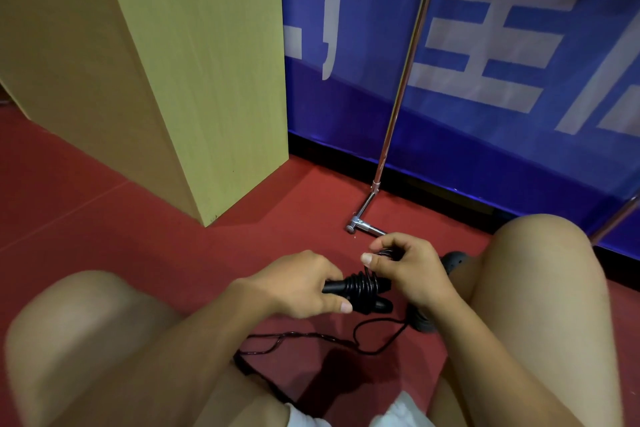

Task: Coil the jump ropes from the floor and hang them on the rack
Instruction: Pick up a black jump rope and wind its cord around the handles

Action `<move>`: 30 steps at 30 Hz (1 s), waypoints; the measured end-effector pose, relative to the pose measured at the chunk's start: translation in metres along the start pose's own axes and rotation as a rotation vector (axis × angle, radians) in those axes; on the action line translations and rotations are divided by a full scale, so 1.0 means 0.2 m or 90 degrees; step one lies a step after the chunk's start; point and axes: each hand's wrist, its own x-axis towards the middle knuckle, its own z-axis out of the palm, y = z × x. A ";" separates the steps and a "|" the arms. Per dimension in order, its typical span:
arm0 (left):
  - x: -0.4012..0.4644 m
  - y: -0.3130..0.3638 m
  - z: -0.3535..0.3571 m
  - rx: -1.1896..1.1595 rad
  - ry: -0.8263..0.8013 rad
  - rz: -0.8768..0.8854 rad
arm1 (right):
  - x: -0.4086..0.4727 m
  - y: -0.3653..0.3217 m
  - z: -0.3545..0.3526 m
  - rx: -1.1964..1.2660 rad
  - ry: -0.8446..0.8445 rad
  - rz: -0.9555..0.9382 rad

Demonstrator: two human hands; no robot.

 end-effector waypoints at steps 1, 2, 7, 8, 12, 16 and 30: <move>-0.01 0.01 0.00 -0.021 -0.008 0.002 | 0.00 0.00 0.00 0.038 -0.012 0.013; -0.01 0.01 0.00 -0.050 -0.018 0.005 | 0.00 -0.01 -0.01 0.067 -0.022 0.019; -0.04 0.05 -0.05 -0.276 -0.080 0.031 | -0.01 -0.04 -0.03 0.200 -0.087 0.044; -0.04 0.05 -0.06 -0.301 -0.085 0.043 | -0.01 -0.05 -0.04 0.225 -0.098 0.052; -0.05 0.05 -0.09 -0.395 -0.085 0.103 | -0.02 -0.09 -0.05 0.318 -0.152 0.112; -0.05 0.06 -0.09 -0.478 -0.067 0.141 | -0.01 -0.09 -0.03 0.275 -0.161 0.132; -0.01 0.03 -0.11 -0.666 0.106 0.137 | 0.01 -0.06 0.02 0.159 -0.054 0.105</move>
